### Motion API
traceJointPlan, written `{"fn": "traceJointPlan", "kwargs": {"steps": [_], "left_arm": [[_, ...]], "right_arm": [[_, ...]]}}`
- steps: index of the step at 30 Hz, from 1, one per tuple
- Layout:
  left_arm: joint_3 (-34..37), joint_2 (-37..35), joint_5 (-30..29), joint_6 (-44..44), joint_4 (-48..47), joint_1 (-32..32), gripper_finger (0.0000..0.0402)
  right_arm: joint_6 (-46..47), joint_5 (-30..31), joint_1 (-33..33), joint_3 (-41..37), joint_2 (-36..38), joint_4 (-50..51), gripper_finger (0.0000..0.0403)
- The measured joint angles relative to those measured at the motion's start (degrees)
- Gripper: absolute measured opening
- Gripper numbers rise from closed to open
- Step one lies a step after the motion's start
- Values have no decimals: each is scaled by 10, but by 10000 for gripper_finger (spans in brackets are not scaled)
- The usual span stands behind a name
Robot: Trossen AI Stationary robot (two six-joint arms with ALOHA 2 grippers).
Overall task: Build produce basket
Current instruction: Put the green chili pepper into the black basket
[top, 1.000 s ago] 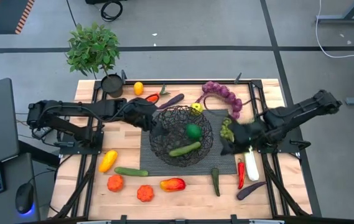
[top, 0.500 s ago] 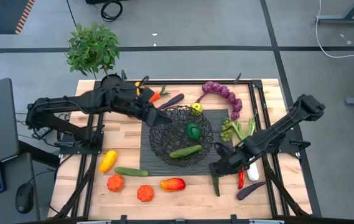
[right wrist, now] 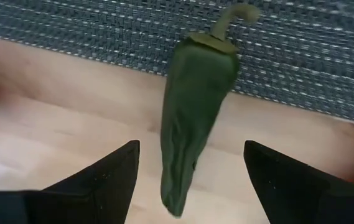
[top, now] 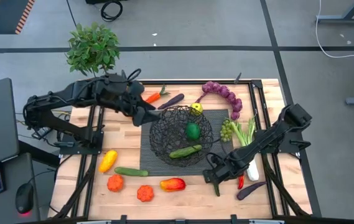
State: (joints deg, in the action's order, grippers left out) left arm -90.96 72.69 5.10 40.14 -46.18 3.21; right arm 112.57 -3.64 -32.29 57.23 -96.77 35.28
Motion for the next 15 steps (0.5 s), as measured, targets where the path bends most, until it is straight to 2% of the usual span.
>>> {"fn": "traceJointPlan", "kwargs": {"steps": [7, 15], "left_arm": [[0, 0, 8, 15, -9, -13, 382], [0, 0, 7, 7, -8, -11, 382]], "right_arm": [[6, 18, 0, 0, -17, -5, 278], [6, 34, -3, 0, -16, 19, 193]]}}
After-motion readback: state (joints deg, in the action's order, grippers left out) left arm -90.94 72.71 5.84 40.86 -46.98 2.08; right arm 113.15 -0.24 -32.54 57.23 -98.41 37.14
